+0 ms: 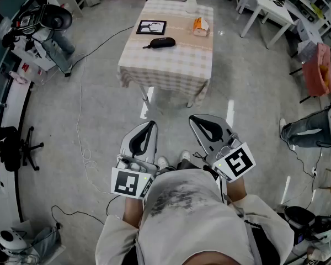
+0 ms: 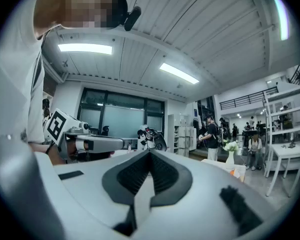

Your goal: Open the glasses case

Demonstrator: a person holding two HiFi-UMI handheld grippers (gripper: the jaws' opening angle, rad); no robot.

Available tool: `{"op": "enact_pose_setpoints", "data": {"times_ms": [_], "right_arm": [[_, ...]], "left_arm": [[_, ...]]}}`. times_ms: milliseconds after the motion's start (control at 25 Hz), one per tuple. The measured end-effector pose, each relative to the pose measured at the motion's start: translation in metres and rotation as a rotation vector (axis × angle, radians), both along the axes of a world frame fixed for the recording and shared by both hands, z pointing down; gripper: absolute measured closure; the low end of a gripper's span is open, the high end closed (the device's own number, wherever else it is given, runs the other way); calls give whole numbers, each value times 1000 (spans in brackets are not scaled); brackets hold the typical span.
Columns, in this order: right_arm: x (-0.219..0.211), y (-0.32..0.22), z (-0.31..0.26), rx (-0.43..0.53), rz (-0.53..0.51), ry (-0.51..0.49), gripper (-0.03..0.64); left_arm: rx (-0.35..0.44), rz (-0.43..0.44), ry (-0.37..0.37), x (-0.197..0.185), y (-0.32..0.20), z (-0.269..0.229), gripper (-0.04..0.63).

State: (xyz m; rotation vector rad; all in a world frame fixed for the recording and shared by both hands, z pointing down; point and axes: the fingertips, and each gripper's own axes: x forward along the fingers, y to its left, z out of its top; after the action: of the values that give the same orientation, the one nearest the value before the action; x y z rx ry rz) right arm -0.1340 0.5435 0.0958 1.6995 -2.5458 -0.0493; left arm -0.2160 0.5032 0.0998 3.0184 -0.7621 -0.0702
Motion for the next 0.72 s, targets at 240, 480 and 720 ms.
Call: {"op": "enact_pose_setpoints", "data": {"times_ms": [240, 480, 720], "right_arm": [[-2, 4, 2, 2, -10, 0, 601], [9, 0, 8, -12, 7, 13, 601], [31, -1, 14, 4, 38, 46, 601]], "left_arm": [[-5, -5, -3, 1, 4, 3, 594], [-13, -3, -10, 13, 1, 6, 594], [-17, -5, -20, 33, 2, 8, 594]]}}
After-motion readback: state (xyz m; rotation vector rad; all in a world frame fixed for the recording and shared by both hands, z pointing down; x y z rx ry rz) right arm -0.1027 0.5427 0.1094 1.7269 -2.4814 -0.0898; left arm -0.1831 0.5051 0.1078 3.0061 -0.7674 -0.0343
